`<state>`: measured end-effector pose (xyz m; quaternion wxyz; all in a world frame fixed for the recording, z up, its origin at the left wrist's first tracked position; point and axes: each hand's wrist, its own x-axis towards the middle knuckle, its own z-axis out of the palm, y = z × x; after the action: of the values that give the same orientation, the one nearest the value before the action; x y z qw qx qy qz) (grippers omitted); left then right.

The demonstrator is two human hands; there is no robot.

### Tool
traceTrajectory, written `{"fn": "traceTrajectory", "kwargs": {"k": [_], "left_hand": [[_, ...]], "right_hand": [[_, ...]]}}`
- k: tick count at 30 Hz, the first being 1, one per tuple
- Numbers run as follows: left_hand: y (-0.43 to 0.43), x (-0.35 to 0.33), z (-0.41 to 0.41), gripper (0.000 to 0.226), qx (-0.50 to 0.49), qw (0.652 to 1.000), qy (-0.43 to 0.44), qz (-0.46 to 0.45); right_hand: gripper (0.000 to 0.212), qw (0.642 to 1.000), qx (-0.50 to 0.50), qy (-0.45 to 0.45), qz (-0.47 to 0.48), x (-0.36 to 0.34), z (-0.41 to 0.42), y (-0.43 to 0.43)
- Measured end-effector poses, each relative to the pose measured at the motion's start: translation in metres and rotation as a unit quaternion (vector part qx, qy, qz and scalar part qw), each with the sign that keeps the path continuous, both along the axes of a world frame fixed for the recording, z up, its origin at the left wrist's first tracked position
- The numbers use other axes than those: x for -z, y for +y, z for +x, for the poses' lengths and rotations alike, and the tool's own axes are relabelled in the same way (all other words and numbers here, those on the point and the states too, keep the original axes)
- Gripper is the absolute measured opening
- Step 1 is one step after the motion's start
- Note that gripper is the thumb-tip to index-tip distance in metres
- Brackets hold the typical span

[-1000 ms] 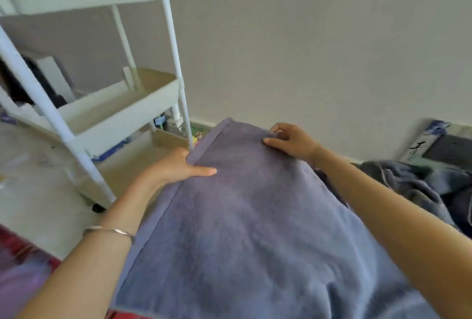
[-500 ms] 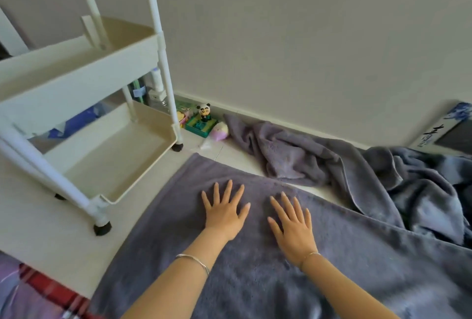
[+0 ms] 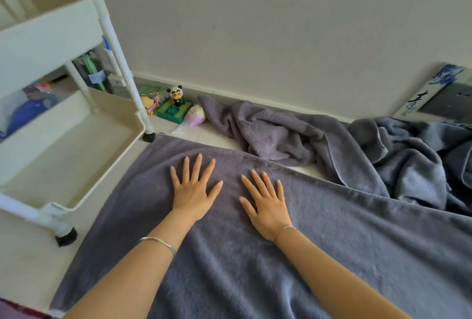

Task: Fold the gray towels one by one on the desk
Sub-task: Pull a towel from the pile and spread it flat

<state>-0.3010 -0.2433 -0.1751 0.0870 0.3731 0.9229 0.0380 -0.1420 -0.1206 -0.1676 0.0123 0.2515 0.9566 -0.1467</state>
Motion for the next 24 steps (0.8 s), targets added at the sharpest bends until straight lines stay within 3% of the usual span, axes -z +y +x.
{"fn": "traceTrajectory", "kwargs": {"k": [4,8,11,15,20,24], "left_hand": [[0.014,-0.012,0.045,0.072,0.06,0.995,-0.005,0.081],[0.013,-0.007,0.124,0.059,0.13,0.985,0.013,0.108],[0.005,0.0,0.176,0.056,0.183,0.979,-0.022,0.09],[0.002,0.007,0.187,0.061,0.197,0.979,-0.012,0.047],[-0.004,-0.005,0.207,0.062,0.21,0.977,-0.014,0.046],[-0.003,-0.019,0.253,0.068,0.316,0.945,-0.025,0.087]], "right_hand": [[0.062,0.998,0.046,0.042,0.009,-0.004,0.046,-0.004],[0.064,0.993,0.106,0.055,-0.009,-0.004,0.109,-0.011],[0.062,0.987,0.15,0.043,-0.028,-0.001,0.163,-0.013],[0.059,0.99,0.143,0.002,-0.014,0.001,0.215,0.003],[0.054,0.98,0.188,0.063,-0.029,-0.026,0.249,0.014],[0.052,0.98,0.166,0.107,-0.041,-0.035,0.291,0.001]]}}
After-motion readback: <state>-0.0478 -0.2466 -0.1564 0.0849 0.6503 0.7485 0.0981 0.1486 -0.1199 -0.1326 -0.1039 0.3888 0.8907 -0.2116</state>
